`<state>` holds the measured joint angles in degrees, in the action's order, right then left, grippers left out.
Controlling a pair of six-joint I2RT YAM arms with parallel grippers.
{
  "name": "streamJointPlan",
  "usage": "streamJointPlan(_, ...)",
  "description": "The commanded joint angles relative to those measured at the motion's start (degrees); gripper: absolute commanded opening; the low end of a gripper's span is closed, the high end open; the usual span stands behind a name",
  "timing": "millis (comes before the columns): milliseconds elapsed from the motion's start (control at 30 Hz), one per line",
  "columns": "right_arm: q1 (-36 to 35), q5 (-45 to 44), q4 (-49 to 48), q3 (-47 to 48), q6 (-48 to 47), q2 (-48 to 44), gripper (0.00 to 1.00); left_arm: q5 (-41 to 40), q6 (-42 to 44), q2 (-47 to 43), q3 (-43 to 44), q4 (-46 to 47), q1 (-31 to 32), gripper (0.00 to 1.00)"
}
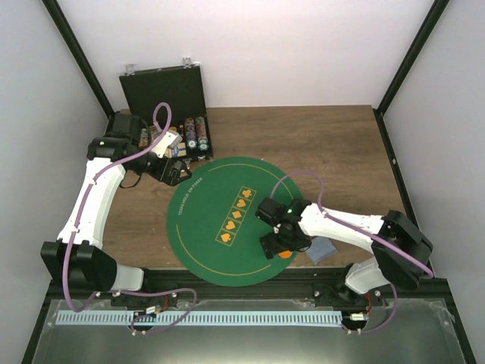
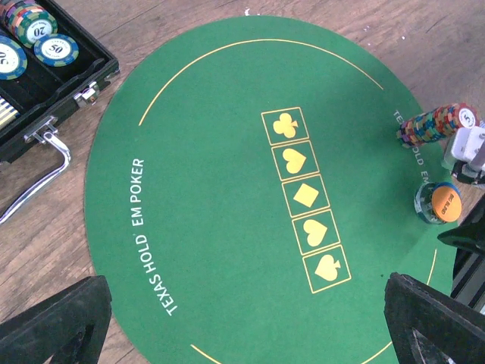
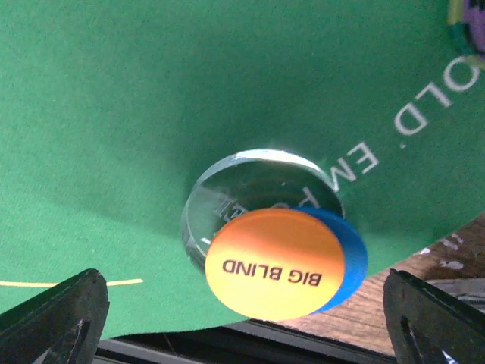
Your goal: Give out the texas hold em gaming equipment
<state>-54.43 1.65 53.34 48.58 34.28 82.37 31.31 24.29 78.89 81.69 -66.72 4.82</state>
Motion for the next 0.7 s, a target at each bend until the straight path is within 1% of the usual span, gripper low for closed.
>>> streamJointPlan(0,1.11,-0.81,-2.22,-1.48,-1.87,0.14,1.00,-0.02,0.59,-0.85,-0.21,-0.65,0.35,1.00)
streamJointPlan(267,1.44,1.89,-5.82,-4.31,-3.94,0.91,1.00,-0.15,0.73,-0.80,-0.33,-0.69,0.40,1.00)
streamJointPlan(333,1.45,2.26,-6.03,-4.20,-4.42,1.76,0.98,-0.17,0.71,-0.76,-0.26,-0.69,0.45,1.00)
streamJointPlan(500,1.44,3.75,-7.54,-3.91,-5.08,2.81,0.86,-0.13,0.90,-0.82,-0.18,-0.69,0.40,1.00)
streamJointPlan(667,1.20,4.42,-7.14,-2.59,-4.95,4.03,0.66,-0.13,1.10,-0.91,-0.21,-0.69,0.41,0.99)
